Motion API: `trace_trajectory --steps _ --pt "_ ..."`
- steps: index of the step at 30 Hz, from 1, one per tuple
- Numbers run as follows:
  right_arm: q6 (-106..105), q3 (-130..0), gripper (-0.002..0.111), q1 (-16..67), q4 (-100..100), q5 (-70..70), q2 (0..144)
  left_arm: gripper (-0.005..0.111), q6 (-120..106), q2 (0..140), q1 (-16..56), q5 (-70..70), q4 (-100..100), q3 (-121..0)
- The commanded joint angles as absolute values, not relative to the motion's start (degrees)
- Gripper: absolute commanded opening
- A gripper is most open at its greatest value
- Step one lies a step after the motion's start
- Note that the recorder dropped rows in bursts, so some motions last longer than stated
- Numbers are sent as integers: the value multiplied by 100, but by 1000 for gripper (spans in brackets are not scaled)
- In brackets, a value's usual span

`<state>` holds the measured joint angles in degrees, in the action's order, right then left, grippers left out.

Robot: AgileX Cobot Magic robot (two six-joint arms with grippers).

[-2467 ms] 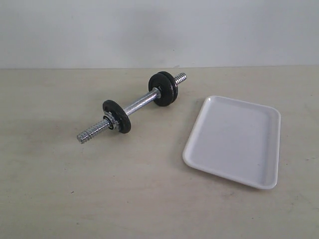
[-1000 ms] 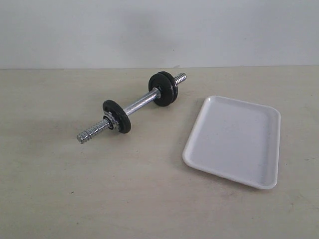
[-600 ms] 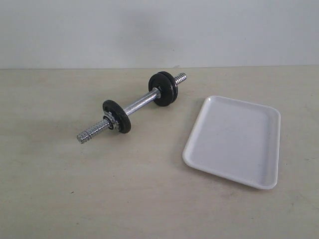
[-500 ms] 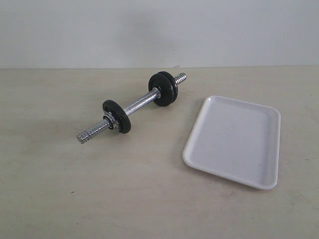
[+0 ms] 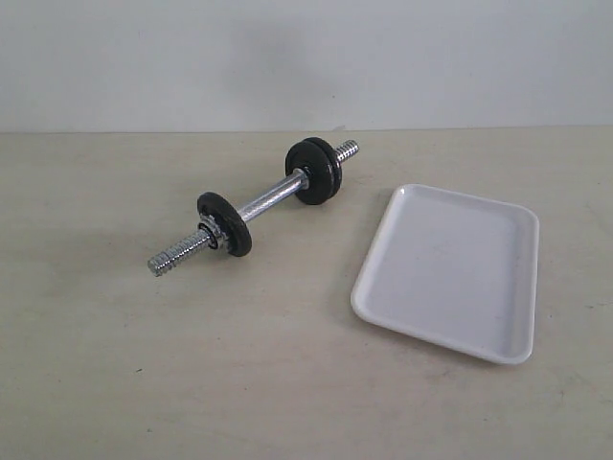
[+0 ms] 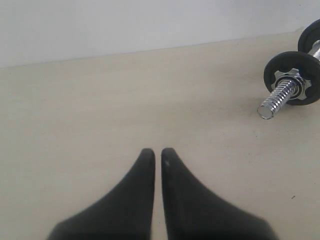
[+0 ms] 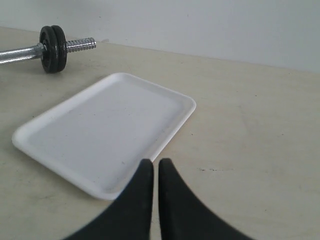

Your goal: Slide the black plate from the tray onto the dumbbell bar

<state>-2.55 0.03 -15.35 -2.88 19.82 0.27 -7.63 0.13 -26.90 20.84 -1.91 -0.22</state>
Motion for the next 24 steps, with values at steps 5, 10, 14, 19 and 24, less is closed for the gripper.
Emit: trace_trajectory --steps 5,10,14,19,24 --pt "-252 0 0 -1544 -320 1965 0 4 -734 0 -2944 2074 -191 0" --pt "-252 0 0 -1544 -320 1965 0 4 -734 0 -2944 2074 -191 0" --pt "-252 0 0 -1544 -320 1965 0 4 -734 0 -2944 2074 -191 0" --pt "-252 0 0 -1763 -320 1965 0 4 -734 0 -2944 2074 -191 0" --pt "-227 0 0 -2006 -320 1965 0 4 -734 0 -2944 2074 -191 0"
